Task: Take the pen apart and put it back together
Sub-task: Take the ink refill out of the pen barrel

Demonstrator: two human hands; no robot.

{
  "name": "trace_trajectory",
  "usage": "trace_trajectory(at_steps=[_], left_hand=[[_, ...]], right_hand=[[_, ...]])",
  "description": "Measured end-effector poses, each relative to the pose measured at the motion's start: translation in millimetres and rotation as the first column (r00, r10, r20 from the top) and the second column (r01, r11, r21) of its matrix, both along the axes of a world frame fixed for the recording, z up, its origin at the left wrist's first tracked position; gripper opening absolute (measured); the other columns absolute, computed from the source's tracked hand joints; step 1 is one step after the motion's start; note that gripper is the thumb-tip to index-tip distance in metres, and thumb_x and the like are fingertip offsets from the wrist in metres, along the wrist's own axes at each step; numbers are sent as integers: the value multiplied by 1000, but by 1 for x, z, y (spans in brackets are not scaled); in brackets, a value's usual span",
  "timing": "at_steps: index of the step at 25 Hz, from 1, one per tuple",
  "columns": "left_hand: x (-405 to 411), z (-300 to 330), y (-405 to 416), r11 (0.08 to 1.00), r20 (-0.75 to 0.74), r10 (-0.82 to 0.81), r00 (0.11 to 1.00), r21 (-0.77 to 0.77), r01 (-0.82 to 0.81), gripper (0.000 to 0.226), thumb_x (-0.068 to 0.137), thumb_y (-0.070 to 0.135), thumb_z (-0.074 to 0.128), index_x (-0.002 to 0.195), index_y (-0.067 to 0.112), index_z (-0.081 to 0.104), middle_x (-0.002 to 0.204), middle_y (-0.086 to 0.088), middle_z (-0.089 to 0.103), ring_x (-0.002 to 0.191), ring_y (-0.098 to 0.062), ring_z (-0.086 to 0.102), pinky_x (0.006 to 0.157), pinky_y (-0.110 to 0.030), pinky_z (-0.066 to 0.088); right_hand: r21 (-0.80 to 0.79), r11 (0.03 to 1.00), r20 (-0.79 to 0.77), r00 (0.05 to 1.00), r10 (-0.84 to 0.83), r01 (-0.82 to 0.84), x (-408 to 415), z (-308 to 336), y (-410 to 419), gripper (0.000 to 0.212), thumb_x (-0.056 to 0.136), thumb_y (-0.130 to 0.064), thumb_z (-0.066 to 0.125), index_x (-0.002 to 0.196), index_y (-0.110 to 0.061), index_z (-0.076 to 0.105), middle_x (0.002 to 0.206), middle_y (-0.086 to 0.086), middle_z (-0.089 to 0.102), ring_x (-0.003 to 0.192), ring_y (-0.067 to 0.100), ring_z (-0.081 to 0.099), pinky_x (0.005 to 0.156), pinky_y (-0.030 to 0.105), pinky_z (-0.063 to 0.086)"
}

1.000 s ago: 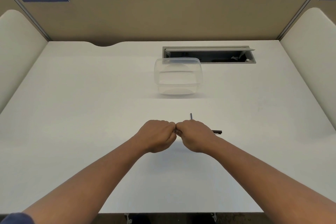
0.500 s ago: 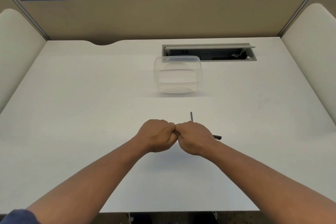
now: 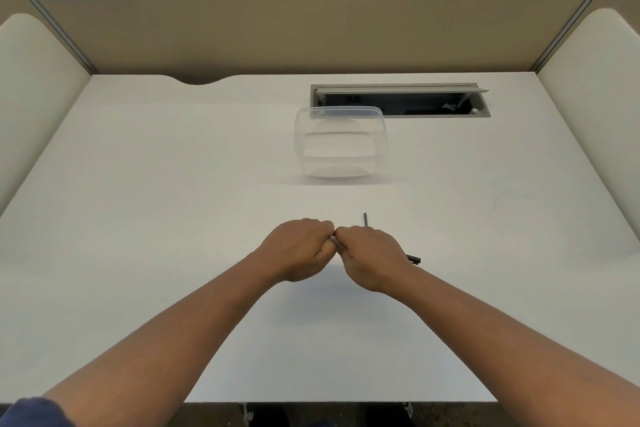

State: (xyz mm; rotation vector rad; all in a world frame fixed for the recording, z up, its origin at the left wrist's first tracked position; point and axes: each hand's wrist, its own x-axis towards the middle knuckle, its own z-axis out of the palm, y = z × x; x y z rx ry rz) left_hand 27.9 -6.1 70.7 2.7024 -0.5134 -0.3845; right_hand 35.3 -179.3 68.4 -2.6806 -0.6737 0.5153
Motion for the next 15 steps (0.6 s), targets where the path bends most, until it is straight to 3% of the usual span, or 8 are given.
trace_trajectory(at_steps=[2,4,6,8,11,13,15], left_hand=[[0,-2,0,955,-121,167,979,-226,-190,23,99,30,41,83,17,50,71,4,55,64,-18,48,58,-33,39],[-1,-4,-2,800,-282,310,908,-439,-409,14,99,28,52,88,20,59,74,6,61,63,-11,52,60,-26,45],[-1,-7,-4,619,-414,347,841,-572,-538,8,97,24,62,95,17,64,80,2,67,68,-10,59,64,-24,49],[-2,-8,-6,467,-527,324,786,-634,-617,9,94,20,68,100,12,67,81,1,69,71,-12,62,67,-24,51],[-4,-8,-10,323,-605,303,736,-662,-677,9,93,15,70,100,11,70,83,0,69,75,-15,63,72,-27,51],[-4,-7,-13,272,-616,318,720,-669,-692,8,93,17,70,97,10,70,85,-1,69,76,-17,64,73,-28,51],[-2,-4,-16,281,-593,348,726,-673,-684,11,96,19,67,98,9,67,87,-4,70,79,-17,68,74,-29,52]], right_hand=[[58,998,-29,999,-31,32,2,-1,-2,33,107,-35,32,80,-19,41,72,-1,51,68,26,47,62,39,41],[143,987,-92,994,-55,68,2,-2,-3,32,107,-32,34,78,-20,41,70,-3,48,68,24,46,63,39,40],[270,950,-175,978,-111,156,1,-4,-3,29,106,-26,37,81,-18,49,75,0,56,71,24,51,67,40,45],[378,888,-252,952,-175,264,1,-4,-3,28,106,-22,39,91,-12,60,83,4,65,75,20,57,68,37,48],[451,819,-342,916,-208,354,1,-3,0,25,106,-21,41,104,-13,65,89,0,68,75,9,58,71,30,50],[471,797,-371,905,-211,378,0,-2,1,22,103,-19,44,106,-17,66,92,0,70,80,13,64,79,36,54],[478,784,-370,901,-228,395,-1,-1,1,23,98,-18,45,107,-20,67,96,4,72,84,24,65,80,45,54]])
